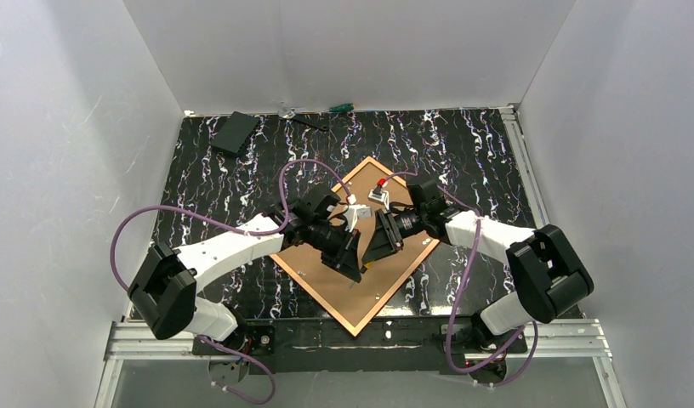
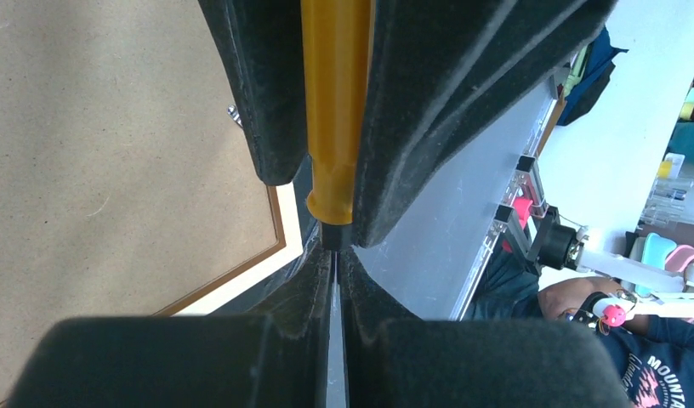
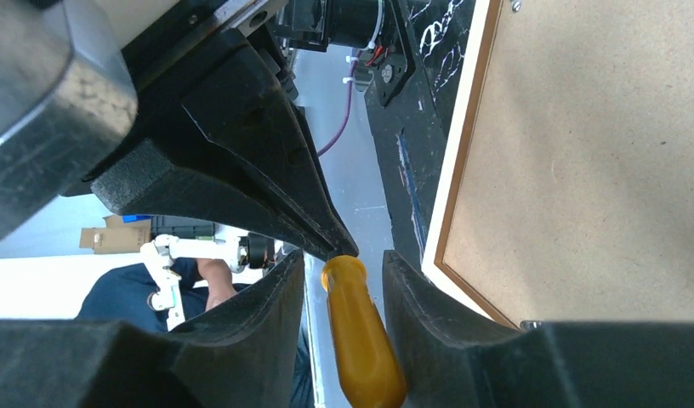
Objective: Take the photo out of the frame
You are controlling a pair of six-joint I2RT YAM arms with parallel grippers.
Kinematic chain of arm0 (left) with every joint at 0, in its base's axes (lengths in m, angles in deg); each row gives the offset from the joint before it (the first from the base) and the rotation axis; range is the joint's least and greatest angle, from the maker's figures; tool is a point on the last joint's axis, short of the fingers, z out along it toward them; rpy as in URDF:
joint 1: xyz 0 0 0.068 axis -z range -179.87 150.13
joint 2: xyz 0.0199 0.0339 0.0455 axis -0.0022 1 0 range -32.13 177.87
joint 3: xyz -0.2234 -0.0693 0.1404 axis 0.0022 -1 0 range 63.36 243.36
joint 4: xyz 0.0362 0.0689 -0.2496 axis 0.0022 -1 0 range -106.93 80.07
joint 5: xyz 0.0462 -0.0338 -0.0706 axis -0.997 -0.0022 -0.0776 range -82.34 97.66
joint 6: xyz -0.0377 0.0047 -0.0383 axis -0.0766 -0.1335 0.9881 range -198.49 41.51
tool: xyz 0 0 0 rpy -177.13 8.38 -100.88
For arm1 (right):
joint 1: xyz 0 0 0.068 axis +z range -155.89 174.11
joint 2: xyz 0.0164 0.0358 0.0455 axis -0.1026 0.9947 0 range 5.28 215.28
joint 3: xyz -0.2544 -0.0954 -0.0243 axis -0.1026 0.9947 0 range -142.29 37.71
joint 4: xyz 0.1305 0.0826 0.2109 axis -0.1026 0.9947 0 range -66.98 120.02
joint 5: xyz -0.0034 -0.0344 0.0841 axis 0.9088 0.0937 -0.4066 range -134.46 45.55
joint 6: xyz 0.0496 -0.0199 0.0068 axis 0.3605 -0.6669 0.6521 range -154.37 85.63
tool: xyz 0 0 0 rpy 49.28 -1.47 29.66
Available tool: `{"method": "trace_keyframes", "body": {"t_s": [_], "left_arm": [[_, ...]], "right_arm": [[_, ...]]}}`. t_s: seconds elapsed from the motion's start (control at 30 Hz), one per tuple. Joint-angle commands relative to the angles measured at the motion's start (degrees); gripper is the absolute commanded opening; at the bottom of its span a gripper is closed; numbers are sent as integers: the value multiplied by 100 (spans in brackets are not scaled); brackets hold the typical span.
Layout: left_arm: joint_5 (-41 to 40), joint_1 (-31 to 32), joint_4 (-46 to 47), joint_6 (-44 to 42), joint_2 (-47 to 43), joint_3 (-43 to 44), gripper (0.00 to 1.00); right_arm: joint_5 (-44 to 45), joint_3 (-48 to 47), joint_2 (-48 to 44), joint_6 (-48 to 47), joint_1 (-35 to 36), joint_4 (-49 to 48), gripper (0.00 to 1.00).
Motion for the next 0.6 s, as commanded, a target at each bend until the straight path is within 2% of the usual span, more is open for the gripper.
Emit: {"method": "trace_keyframes", "body": {"t_s": [0.0,0.17,0.2,0.27,0.33,0.37,0.4,0.47,0.53,0.57], "left_arm": [[277,-16,-260,-124,-239,-105,0],[215,-12,-277,-164,-317,-147,0],[200,-23,-274,-169,-334,-162,0],[161,-40,-258,-150,-345,-184,0],[-102,-114,-383,-6,-340,-154,0],[-258,-203,-485,144,-325,-140,13],[-401,-400,-542,358,-337,-167,29],[-796,-728,-564,784,-487,-331,54],[-1331,-1050,-868,1110,-707,-444,71],[-1702,-1179,-1187,1254,-795,-440,75]], "right_arm": [[-44,30,77,118,48,-564,42],[-70,269,37,534,69,-1244,25],[-49,288,13,525,71,-1252,20],[118,331,-46,456,71,-1228,1],[727,356,-184,288,49,-904,1],[1235,350,-281,181,53,-627,1],[1829,334,-395,98,54,-240,1],[3013,313,-654,59,29,213,1],[4664,241,-967,145,18,849,1],[5382,177,-1083,132,10,1077,1]]}}
